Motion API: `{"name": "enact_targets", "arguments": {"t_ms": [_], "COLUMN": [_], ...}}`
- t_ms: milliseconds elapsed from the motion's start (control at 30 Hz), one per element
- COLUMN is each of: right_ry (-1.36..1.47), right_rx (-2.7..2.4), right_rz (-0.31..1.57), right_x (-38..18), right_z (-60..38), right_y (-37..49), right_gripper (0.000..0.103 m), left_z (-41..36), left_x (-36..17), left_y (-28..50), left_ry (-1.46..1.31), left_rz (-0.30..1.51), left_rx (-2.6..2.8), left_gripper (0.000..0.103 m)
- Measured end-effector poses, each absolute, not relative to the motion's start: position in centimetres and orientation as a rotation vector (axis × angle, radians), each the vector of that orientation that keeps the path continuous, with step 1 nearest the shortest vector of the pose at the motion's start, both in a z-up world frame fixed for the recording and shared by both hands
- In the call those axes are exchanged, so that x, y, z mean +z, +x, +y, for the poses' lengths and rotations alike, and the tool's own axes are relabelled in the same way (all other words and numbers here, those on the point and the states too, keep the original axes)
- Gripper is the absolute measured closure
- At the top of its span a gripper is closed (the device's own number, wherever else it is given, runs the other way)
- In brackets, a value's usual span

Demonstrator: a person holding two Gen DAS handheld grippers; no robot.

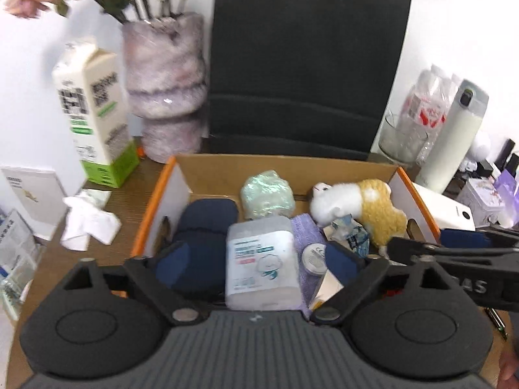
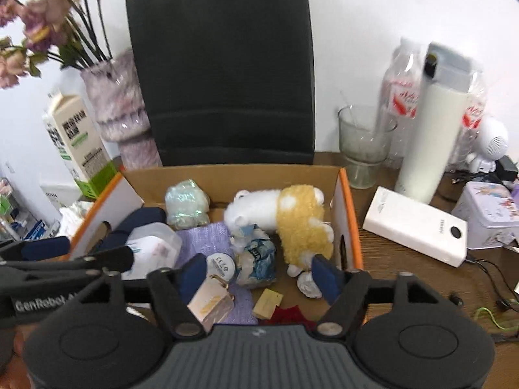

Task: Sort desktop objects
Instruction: 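Release the soap bar and container into the box and withdraw both grippers, then grasp the last white round cap with the right gripper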

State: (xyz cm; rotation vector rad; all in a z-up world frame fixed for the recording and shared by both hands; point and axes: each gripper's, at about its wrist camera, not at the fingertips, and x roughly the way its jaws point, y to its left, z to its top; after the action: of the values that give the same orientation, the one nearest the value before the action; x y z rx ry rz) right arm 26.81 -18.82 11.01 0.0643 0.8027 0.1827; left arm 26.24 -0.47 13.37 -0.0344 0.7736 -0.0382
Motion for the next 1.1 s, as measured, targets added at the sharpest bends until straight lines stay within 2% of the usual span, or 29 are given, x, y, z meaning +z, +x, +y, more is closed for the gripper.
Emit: {"name": "enact_targets", "arguments": {"t_ms": [67,167,267,433,633,767,833,1100], "right_ry": [0.056,0.029,0.012,0.012,0.098,0.136,0.143,0.110], "right_rx": [0.189,0.205,0.210,0.231,0.248,0.251,0.263,0.270], "right_rz": [0.773,0.707,0.627,0.560,0.562,0.579,0.602,0.592], "right_x": [11.9,12.5,12.3,10.1,7.2,5.2,4.3,2.1], "right_z": [-18.8,-18.8,-19.0,-20.4,-22.1,-22.8,-23.0,-22.3], "right_y": [25.1,21.6,17.3,9.5,1.5,-3.2,-5.0,-10.2], "right_gripper": [0.028,0.017,0.016,0.014,0.013,0.007,0.003,0.002], "left_z": [-0.3,0.0,0.8,2.3,1.8,0.4,-0.1,-0.2], "left_x": [14.0,14.4,13.9,12.1,10.4,8.6,7.8,5.5], "left_y": [25.0,22.1,18.0,11.1,1.4,-4.4,-6.2,-9.2], "left_ry": [-0.016,0.006,-0.036,-0.123,-0.101,-0.043,0.001,0.005], "left_rz": [0.763,0.732,0.696,0.704,0.567,0.497,0.500,0.531], "left_rx": [-0.036,-0.024,-0.046,-0.097,-0.066,-0.059,-0.094,-0.114], "left_gripper": [0.006,0.004,0.000,0.000,0.000,0.000,0.000,0.000]}}
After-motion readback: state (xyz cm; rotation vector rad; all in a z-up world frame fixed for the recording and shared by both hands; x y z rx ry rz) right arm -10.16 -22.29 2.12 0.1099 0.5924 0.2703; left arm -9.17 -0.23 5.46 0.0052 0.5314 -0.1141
